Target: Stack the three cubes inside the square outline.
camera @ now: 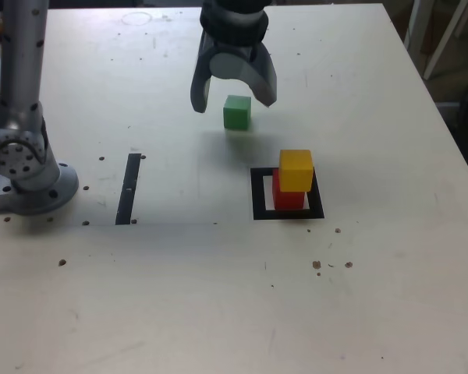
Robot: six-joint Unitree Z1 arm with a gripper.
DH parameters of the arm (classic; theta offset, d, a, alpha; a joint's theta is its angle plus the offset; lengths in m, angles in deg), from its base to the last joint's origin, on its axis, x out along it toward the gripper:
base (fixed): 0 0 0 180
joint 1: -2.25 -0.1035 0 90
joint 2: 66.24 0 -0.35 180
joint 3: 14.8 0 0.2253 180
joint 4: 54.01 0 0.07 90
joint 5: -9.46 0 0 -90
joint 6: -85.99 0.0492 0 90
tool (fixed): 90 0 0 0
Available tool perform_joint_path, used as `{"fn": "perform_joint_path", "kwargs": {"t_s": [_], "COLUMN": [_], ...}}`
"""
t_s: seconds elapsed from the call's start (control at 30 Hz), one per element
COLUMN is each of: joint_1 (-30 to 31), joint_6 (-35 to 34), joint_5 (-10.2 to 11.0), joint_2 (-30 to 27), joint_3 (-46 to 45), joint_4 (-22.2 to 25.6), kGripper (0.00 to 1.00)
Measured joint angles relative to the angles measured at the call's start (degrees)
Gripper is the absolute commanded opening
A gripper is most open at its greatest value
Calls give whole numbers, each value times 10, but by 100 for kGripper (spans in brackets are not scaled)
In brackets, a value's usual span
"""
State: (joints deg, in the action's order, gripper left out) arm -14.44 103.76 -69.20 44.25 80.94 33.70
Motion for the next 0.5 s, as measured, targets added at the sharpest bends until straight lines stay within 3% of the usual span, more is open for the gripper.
{"fn": "perform_joint_path", "kwargs": {"t_s": [0.27, 0.5], "joint_1": [-33, -46], "joint_6": [48, 67], "joint_5": [-1, -1], "joint_2": [21, 61], "joint_3": [-24, -18], "joint_4": [-32, -42], "kGripper": [97, 88]}}
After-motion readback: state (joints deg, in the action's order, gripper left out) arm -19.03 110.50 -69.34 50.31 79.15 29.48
